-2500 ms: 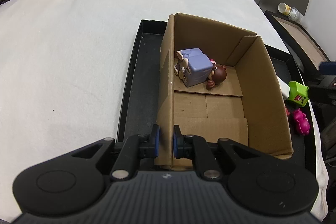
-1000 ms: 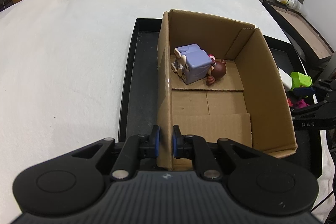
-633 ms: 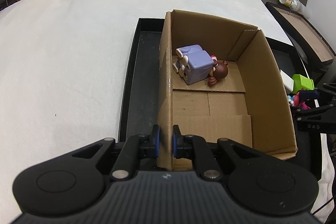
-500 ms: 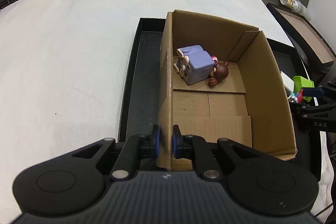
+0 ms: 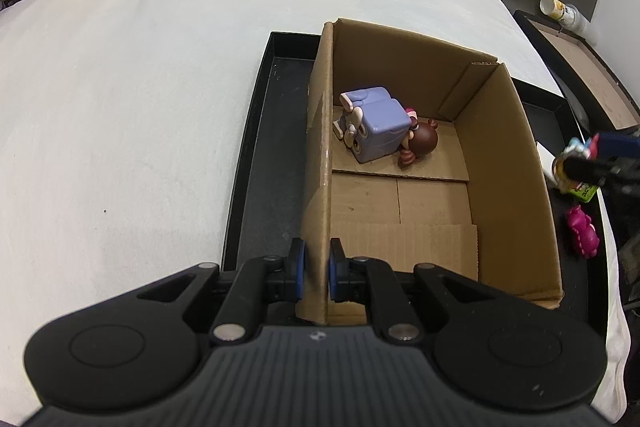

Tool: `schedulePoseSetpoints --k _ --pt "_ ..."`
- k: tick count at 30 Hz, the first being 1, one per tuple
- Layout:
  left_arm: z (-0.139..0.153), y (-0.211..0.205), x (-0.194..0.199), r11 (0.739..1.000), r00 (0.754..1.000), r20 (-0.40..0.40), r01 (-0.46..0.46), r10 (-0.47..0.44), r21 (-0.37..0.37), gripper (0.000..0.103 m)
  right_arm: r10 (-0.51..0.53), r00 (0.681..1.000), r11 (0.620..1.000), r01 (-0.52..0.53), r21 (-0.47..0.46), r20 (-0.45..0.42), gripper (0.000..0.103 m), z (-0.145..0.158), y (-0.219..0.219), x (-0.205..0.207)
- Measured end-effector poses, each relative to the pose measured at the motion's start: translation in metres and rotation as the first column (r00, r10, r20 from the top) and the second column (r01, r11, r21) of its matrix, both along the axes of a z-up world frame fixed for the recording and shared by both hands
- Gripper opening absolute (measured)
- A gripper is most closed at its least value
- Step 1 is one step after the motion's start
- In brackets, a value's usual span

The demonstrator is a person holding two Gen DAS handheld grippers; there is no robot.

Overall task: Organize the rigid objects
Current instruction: 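Grasp the red figure with yellow charm using the right tool, then carry the red figure into the box and open the right tool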

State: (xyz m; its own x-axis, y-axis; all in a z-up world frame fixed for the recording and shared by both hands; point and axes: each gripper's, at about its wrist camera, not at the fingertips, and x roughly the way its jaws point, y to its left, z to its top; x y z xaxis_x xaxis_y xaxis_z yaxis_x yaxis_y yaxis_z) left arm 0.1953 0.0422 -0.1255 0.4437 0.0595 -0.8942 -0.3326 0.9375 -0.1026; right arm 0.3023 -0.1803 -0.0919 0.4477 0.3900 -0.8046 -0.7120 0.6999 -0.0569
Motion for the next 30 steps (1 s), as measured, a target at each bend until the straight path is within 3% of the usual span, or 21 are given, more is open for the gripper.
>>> schedulePoseSetpoints --k 17,30 --pt "0.001 0.000 0.000 1.000 1.000 0.001 0.025 -0.025 0.003 0.011 0.102 0.991 0.990 -0.109 0.086 0.089 0.059 0.035 0.027 -0.011" --pt "0.000 -0.001 0.001 0.999 0.999 -0.002 0.045 -0.045 0.006 0.011 0.242 0.956 0.970 -0.235 -0.057 0.168 0.059 0.022 0.067 -0.019"
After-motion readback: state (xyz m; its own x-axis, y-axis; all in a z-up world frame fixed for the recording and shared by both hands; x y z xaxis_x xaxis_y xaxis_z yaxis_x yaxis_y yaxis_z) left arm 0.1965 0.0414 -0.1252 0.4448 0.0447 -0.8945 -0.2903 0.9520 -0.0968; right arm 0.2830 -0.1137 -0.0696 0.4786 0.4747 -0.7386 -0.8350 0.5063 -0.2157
